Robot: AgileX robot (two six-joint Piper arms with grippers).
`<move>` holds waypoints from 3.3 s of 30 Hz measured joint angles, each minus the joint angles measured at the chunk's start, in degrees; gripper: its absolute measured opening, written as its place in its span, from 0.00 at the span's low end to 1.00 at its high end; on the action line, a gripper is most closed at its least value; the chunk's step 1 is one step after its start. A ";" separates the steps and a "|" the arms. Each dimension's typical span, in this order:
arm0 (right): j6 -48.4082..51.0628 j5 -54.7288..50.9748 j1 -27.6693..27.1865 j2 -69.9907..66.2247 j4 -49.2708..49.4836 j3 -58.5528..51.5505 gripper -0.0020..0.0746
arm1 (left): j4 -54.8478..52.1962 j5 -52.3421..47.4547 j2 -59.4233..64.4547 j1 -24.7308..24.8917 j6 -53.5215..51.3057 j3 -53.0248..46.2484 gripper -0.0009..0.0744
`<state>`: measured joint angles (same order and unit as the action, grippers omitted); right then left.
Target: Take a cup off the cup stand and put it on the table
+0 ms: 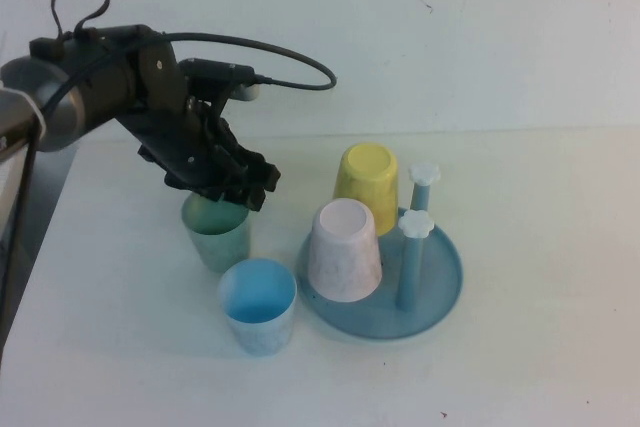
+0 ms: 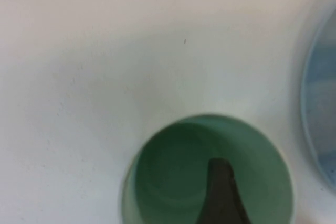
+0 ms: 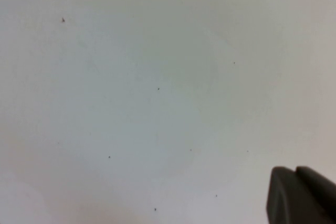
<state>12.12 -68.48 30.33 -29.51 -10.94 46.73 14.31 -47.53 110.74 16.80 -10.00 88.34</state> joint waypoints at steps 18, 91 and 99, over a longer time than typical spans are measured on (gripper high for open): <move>-2.67 26.81 0.00 1.70 2.13 -10.72 0.03 | 11.18 3.17 -24.69 0.00 -5.98 -3.81 0.02; -2.46 28.06 0.00 1.70 4.07 -19.67 0.03 | 2.45 35.80 -93.03 0.13 -1.07 -67.19 0.01; -2.06 28.06 0.00 1.70 4.07 -19.67 0.03 | -7.77 44.90 -97.98 -7.69 12.15 -80.47 0.01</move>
<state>10.06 -40.42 30.33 -27.81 -6.87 27.06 6.54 -2.63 12.76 9.10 2.14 7.87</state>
